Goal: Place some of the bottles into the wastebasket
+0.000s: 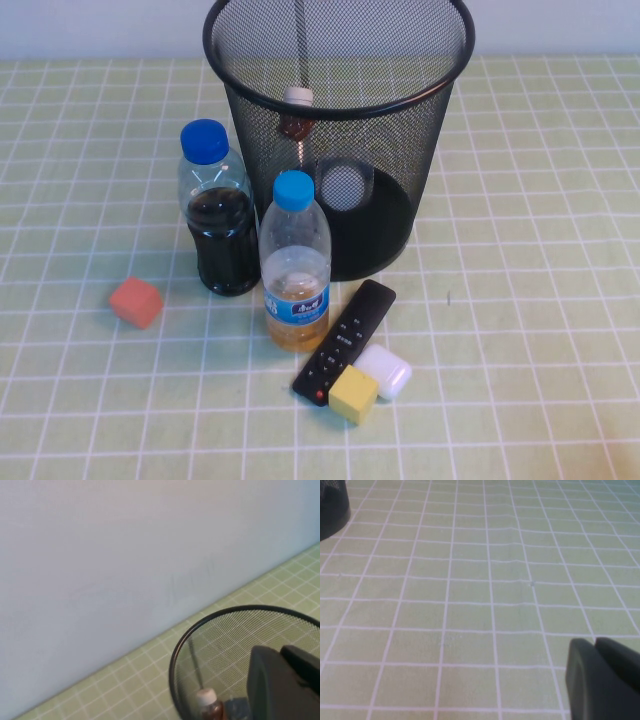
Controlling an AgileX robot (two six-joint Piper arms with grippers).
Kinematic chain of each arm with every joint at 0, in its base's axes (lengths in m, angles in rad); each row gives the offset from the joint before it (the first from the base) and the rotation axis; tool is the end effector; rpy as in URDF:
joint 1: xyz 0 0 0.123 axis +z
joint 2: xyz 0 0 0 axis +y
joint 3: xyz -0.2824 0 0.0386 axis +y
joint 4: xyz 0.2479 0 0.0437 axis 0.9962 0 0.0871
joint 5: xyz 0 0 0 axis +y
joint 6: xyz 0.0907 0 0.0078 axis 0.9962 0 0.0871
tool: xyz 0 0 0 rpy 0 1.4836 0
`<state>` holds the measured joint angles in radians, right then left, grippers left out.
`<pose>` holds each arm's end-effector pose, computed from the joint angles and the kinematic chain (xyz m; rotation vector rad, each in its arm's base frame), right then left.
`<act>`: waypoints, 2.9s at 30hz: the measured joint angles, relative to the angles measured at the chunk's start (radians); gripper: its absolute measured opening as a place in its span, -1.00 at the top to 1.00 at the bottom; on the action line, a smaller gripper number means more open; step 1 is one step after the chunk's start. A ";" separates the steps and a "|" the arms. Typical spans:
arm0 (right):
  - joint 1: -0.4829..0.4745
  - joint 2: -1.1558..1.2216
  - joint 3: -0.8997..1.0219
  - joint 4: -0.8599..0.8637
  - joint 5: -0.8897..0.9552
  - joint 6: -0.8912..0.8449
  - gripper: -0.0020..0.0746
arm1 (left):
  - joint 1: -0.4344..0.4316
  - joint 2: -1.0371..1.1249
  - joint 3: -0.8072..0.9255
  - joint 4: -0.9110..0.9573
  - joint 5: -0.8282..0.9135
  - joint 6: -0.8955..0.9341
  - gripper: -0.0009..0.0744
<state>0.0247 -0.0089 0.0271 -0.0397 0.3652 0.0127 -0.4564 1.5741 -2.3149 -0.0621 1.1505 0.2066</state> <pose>0.0530 0.0000 0.1716 -0.0360 1.8664 -0.0130 0.2483 -0.1277 0.5760 0.6320 1.7910 -0.2410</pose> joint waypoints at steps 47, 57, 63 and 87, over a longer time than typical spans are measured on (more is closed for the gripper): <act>0.000 -0.005 0.000 0.000 0.000 0.000 0.97 | 0.042 -1.391 2.127 0.172 -1.022 -0.163 0.97; 0.000 -0.005 0.000 0.000 0.000 0.000 0.97 | 0.367 -1.555 2.338 0.037 -1.298 -0.088 0.97; 0.000 -0.005 0.000 0.000 0.001 0.000 0.97 | 0.398 -1.582 2.340 0.034 -1.126 -0.087 0.97; 0.000 -0.005 0.000 0.000 0.001 0.000 0.97 | 0.398 -1.585 2.344 0.030 -0.803 -0.086 0.97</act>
<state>0.0247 -0.0135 0.0271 -0.0397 0.3659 0.0127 -0.0584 -0.0107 0.0291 -0.0321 0.3478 0.1203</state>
